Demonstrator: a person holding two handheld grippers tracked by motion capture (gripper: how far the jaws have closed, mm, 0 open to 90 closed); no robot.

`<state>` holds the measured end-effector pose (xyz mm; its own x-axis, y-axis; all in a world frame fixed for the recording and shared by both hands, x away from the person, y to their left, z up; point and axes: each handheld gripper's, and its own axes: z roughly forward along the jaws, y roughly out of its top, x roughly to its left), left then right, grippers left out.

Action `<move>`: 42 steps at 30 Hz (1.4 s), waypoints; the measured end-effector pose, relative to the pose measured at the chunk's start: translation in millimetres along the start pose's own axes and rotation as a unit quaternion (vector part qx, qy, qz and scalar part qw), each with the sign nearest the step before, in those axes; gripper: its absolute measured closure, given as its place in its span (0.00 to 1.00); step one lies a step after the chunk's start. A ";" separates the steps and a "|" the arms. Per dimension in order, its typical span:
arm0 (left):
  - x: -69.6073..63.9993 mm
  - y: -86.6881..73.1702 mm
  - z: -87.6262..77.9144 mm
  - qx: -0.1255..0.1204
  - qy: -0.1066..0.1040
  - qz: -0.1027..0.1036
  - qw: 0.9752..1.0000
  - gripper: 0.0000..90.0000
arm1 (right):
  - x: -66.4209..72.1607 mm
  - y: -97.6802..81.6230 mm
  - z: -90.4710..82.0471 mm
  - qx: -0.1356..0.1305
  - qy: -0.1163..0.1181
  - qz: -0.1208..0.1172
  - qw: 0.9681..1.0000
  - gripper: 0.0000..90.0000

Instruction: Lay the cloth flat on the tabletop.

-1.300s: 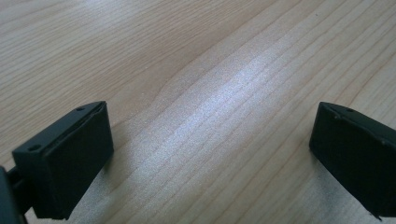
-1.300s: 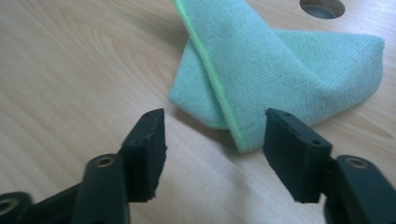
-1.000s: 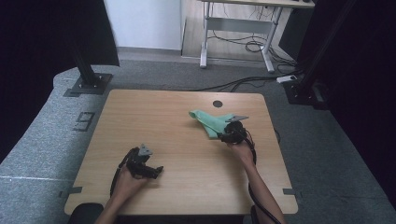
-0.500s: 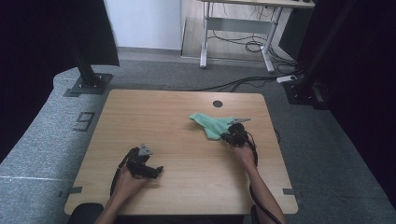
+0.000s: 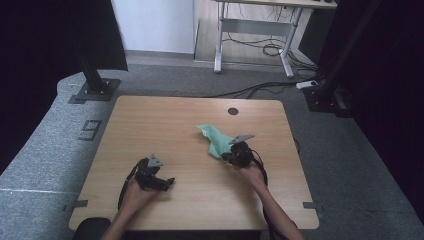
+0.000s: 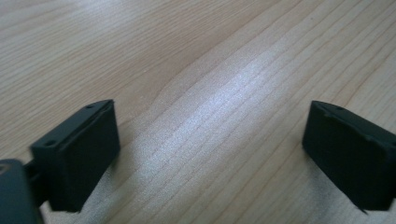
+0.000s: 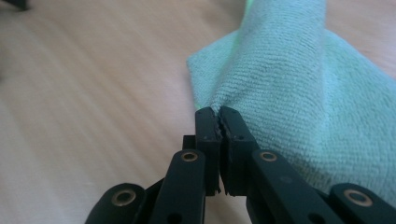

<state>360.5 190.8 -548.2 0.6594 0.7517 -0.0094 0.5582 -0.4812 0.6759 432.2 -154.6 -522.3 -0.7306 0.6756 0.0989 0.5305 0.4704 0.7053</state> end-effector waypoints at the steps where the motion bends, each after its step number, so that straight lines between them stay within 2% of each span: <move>1: -0.1 0.0 -0.3 -0.002 0.000 0.001 1.000 0.09 | 4.7 -0.1 0.6 0.000 0.005 -0.003 1.000 0.95; 4: -1.0 1.9 -1.4 -0.001 -0.001 0.002 1.000 0.17 | 18.0 -0.7 2.0 -0.001 0.023 -0.009 1.000 0.95; 7: -3.4 4.3 -1.4 0.002 -0.004 0.006 1.000 0.20 | 30.7 -2.5 3.0 -0.002 0.041 -0.017 0.999 0.95; 10: -8.9 9.2 -3.1 -0.008 -0.009 0.016 1.000 0.23 | 42.6 -4.4 4.3 0.001 0.055 -0.022 0.998 0.95; 14: -14.9 16.2 -5.4 -0.026 -0.025 0.024 0.999 0.30 | 56.1 -4.4 7.4 0.002 0.071 -0.033 0.997 0.95; 16: -20.4 23.5 -4.7 -0.035 -0.037 0.038 0.998 0.35 | 62.0 -3.2 9.1 0.003 0.077 -0.039 0.996 0.95; 20: -25.2 32.6 0.8 -0.039 -0.049 0.052 0.997 0.42 | 71.7 -1.5 11.9 0.003 0.085 -0.048 0.995 0.95; 23: -26.3 38.8 8.4 -0.042 -0.070 0.055 0.995 0.47 | 76.5 -1.6 13.2 0.005 0.089 -0.051 0.995 0.95; 28: -29.9 45.4 24.9 -0.035 -0.091 0.065 0.993 0.50 | 76.8 -4.2 13.9 0.005 0.088 -0.048 0.995 0.95; 32: -33.4 46.4 36.3 -0.015 -0.098 0.076 0.992 0.67 | 74.6 -5.4 13.4 0.005 0.088 -0.046 0.995 0.95; 33: -34.0 46.3 37.2 -0.019 -0.099 0.077 0.992 0.72 | 74.4 -5.3 12.8 0.005 0.087 -0.047 0.995 0.95; 35: -33.4 47.1 37.0 -0.016 -0.107 0.077 0.991 0.85 | 73.5 -4.8 10.6 0.002 0.085 -0.048 0.995 0.95; 37: -32.5 47.2 34.2 -0.021 -0.108 0.078 0.991 0.92 | 71.7 -4.0 6.6 -0.004 0.075 -0.052 0.996 0.95; 42: -30.1 50.8 22.9 -0.039 -0.104 0.075 0.991 0.95 | 58.8 0.0 -9.1 -0.023 0.053 -0.048 0.997 0.95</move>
<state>380.5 133.3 -530.4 0.8262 0.5611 -0.0508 0.4107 -0.5382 0.7360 385.3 -120.1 -510.1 -0.8198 0.5634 0.1020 0.4373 0.5010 0.7468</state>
